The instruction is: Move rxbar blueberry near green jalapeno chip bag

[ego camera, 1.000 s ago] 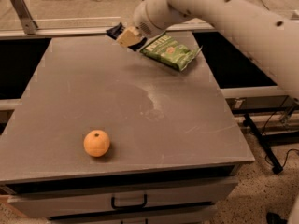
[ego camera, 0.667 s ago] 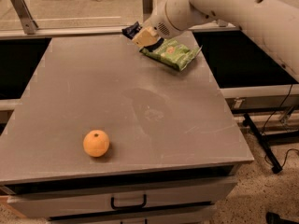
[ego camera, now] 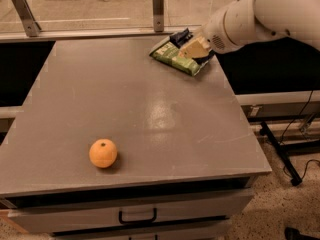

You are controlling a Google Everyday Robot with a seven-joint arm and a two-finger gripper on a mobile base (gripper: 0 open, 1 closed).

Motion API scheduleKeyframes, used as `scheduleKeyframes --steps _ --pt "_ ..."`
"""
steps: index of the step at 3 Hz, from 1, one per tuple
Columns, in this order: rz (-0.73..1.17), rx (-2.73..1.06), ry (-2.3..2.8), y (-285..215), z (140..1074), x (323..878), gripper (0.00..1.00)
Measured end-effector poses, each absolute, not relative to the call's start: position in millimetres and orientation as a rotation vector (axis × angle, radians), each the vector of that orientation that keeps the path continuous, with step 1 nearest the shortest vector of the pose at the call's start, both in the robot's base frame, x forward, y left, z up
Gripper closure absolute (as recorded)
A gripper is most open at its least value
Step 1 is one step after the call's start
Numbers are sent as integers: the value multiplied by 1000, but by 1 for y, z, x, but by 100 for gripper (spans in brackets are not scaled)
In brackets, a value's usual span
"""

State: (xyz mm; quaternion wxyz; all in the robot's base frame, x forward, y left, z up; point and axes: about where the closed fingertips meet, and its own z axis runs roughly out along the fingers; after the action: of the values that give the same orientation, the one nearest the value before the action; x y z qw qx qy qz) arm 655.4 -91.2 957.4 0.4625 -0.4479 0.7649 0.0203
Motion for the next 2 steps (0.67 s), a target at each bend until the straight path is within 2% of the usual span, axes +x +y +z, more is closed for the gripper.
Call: scheduleKeyframes --steps 2 --pt "24 -1008 2006 -176 907 640 100"
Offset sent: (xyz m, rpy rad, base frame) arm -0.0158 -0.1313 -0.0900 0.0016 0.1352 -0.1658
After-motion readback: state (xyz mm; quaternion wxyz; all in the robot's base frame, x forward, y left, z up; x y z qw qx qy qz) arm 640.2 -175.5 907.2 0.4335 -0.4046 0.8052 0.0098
